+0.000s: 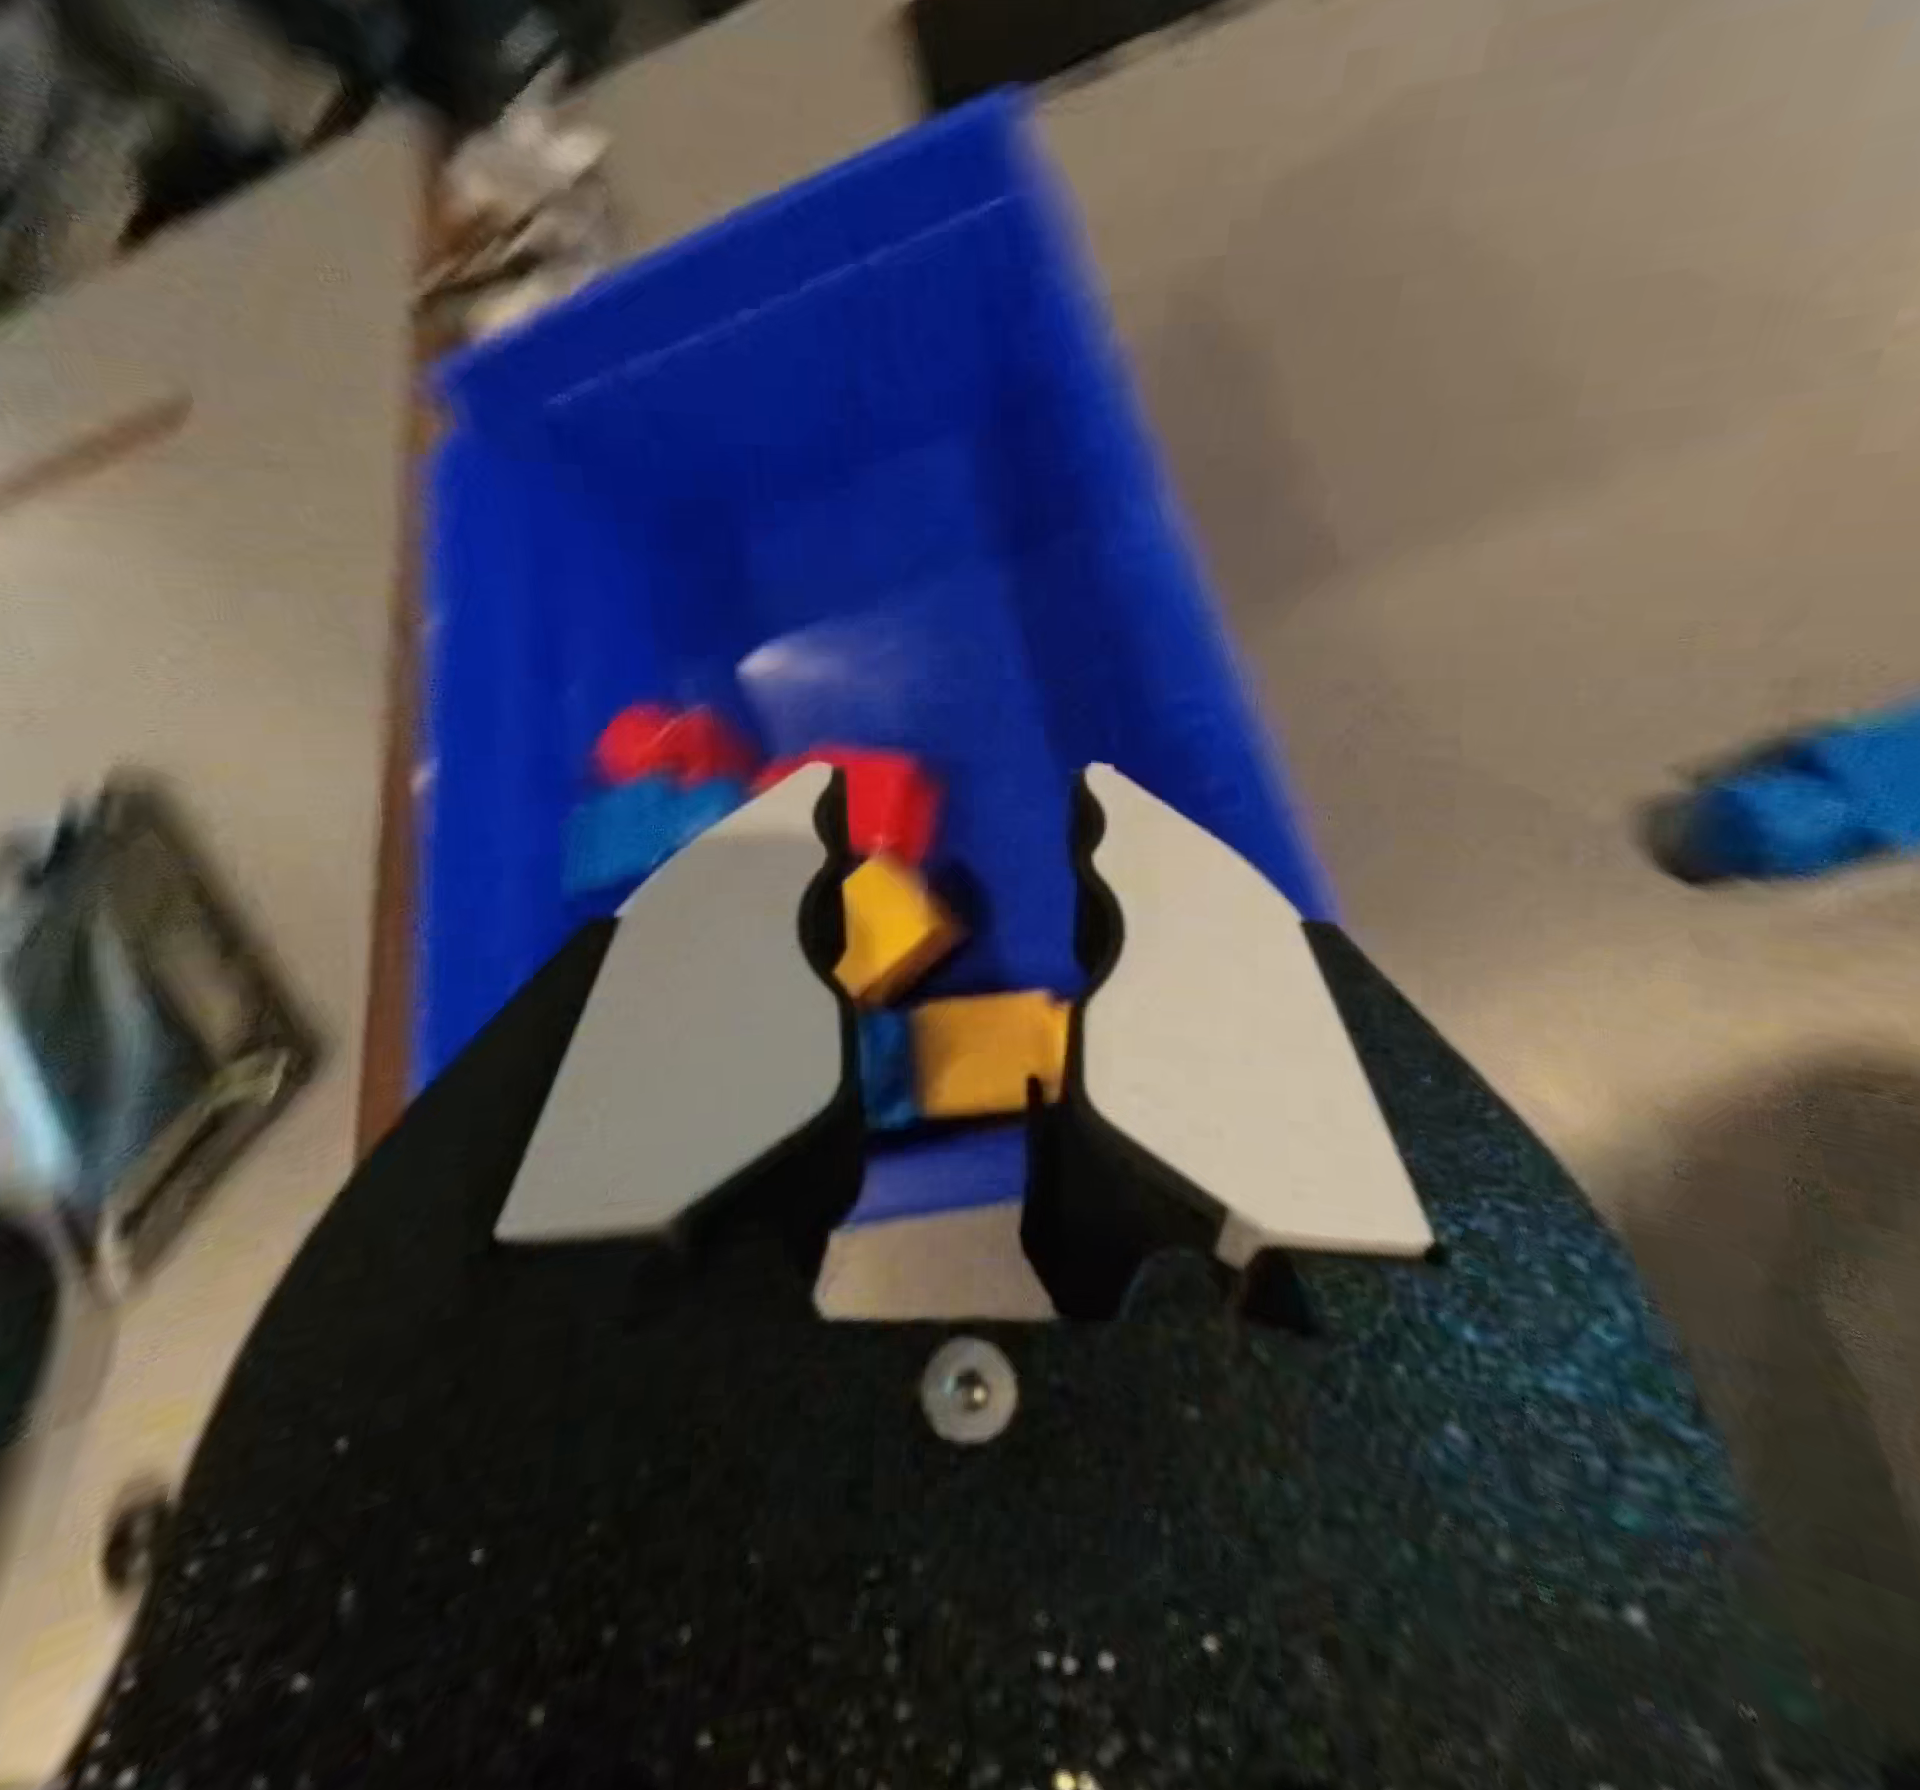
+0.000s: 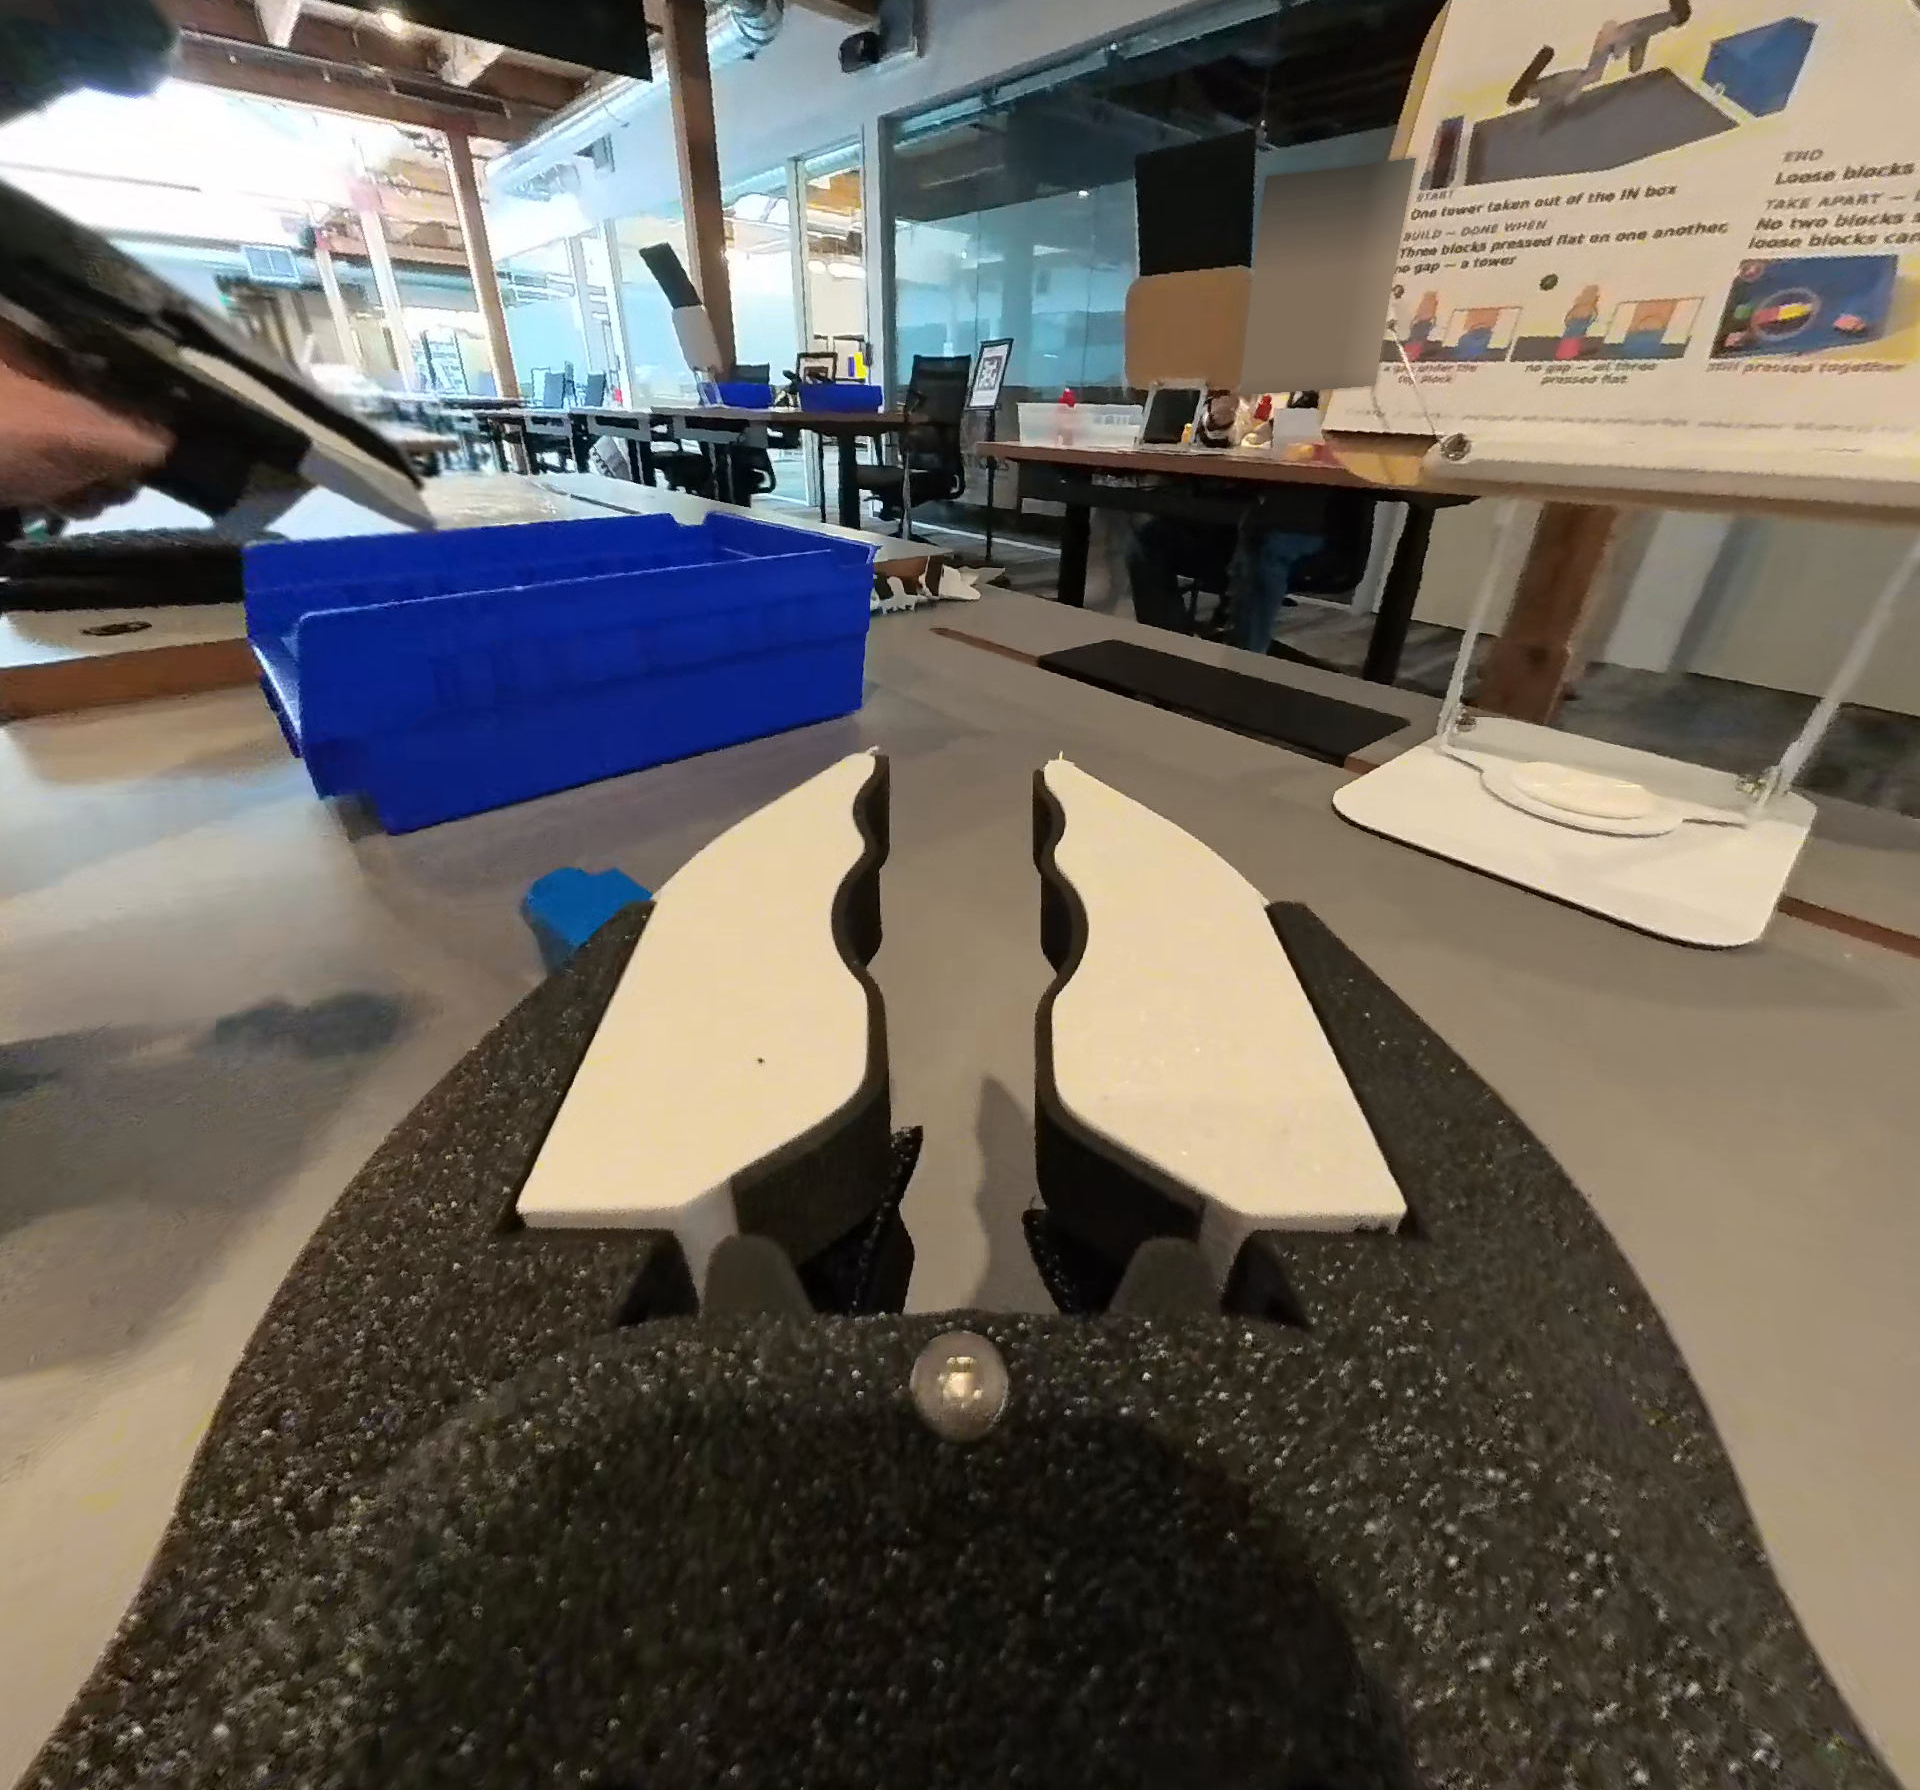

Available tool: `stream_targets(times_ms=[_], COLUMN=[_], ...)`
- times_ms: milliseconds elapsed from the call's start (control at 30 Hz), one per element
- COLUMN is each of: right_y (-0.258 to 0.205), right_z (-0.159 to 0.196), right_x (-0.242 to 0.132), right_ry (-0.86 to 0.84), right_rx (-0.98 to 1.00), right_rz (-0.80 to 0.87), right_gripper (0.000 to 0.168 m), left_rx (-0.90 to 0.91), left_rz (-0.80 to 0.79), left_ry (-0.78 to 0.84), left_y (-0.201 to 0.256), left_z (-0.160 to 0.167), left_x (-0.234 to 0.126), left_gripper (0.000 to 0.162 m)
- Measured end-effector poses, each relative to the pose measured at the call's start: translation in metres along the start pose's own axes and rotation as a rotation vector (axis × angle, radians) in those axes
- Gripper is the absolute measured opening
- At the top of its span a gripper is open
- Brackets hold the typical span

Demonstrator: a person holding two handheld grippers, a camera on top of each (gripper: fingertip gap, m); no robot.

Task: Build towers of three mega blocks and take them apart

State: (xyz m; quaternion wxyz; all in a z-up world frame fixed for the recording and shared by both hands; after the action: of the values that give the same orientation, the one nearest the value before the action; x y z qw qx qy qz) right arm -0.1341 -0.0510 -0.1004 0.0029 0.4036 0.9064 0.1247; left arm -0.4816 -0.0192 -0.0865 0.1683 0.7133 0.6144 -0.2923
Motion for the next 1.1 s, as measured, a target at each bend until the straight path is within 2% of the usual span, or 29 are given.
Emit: stream_targets(times_ms=[67, 133, 233, 433, 600, 667, 767, 933, 1100], right_y=[0.000, -0.001, -0.002, -0.006, -0.006, -0.006, -0.006, -0.007, -0.004], right_z=[0.000, 0.001, 0.004, 0.009, 0.011, 0.012, 0.013, 0.013, 0.012], right_x=[0.000, 0.000, 0.002, 0.004, 0.005, 0.005, 0.006, 0.006, 0.005], right_ry=[0.001, -0.005, -0.021, -0.044, -0.052, -0.054, -0.056, -0.057, -0.054], right_rx=[0.006, -0.001, -0.019, -0.026, -0.026, -0.023, -0.017, -0.019, -0.015], right_rz=[-0.002, -0.003, -0.002, -0.019, -0.022, -0.022, -0.026, -0.030, -0.016], right_gripper=[0.026, 0.026, 0.026, 0.026, 0.026, 0.026, 0.026, 0.026, 0.026], left_rx=[-0.237, -0.450, -0.543, -0.276, -0.019, 0.058, 0.113, 0.150, 0.247], left_rz=[-0.122, -0.075, -0.107, -0.298, -0.299, -0.319, -0.317, -0.298, -0.254], left_ry=[-0.048, -0.087, -0.160, -0.292, -0.462, -0.518, -0.570, -0.531, -0.268], left_y=[-0.052, -0.069, -0.084, -0.097, -0.102, -0.106, -0.111, -0.111, -0.068], left_z=[0.021, 0.037, 0.055, 0.063, 0.075, 0.079, 0.084, 0.076, 0.026], left_x=[0.002, 0.008, 0.017, 0.037, 0.055, 0.057, 0.060, 0.057, 0.030], left_gripper=[0.041, 0.038, 0.051, 0.058, 0.064, 0.054, 0.053, 0.051, 0.048])
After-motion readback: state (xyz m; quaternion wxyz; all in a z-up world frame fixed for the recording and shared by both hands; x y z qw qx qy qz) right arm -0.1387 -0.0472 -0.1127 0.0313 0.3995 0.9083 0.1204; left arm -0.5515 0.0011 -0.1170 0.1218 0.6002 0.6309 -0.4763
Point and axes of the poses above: each gripper's, where its closed fingertips meet, x out along the fingers, z out of its underside, y = z × x across the jaws, the point moved 1 cm from there along -x, back along the fingers, and after that the axes turned 12 degrees about -x, right-handed, at the moved point
